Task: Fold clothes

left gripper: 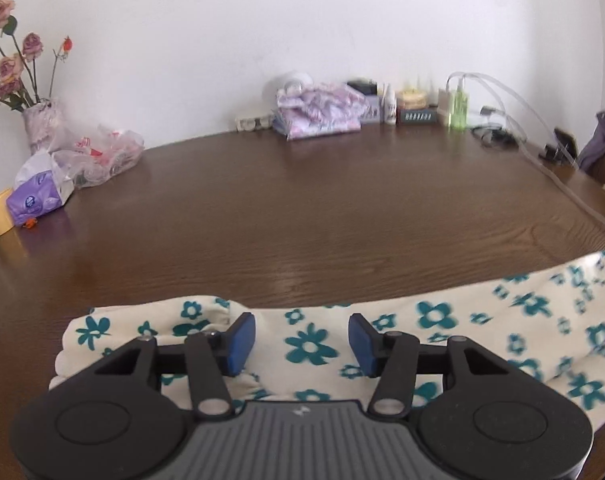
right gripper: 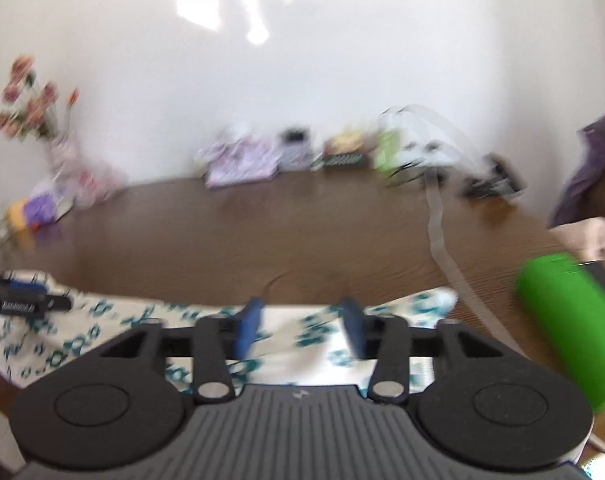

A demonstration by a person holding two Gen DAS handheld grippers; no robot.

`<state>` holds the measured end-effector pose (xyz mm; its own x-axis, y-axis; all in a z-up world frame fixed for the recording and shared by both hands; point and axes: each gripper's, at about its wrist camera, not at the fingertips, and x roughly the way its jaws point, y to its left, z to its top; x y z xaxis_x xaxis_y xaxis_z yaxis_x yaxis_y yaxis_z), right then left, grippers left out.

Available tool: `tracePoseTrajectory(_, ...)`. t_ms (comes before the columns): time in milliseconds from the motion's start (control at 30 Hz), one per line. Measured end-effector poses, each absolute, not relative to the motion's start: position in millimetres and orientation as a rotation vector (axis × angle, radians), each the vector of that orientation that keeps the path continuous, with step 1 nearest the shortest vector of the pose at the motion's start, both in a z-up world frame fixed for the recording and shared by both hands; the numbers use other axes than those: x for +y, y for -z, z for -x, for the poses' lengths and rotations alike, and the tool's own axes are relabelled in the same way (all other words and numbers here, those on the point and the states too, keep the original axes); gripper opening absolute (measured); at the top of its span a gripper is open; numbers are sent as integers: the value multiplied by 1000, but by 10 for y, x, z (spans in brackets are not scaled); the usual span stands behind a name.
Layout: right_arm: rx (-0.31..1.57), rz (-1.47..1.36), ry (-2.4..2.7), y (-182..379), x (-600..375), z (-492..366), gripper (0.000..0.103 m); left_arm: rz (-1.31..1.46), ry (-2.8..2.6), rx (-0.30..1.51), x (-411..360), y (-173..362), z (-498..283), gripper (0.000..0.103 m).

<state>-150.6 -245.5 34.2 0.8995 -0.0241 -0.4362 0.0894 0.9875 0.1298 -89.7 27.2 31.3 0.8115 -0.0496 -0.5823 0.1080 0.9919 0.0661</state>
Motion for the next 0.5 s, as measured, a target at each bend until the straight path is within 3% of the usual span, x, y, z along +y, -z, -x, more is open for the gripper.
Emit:
tracePoseTrajectory(133, 514, -286, 205, -164, -2649, 1667, 74, -92, 214, 575, 26, -401, 1071, 54)
tracePoseTrajectory(333, 517, -325, 301, 78, -2593, 1486, 74, -203, 264, 552, -246, -420, 1237, 55)
tracePoseTrajectory(367, 508, -280, 311, 106, -2544, 1483, 72, -209, 261, 549, -226, -408, 1267, 58)
tracePoseTrajectory(500, 458, -141, 310, 208, -2413, 1472, 42, -223, 168, 555, -65, -292, 1337, 59)
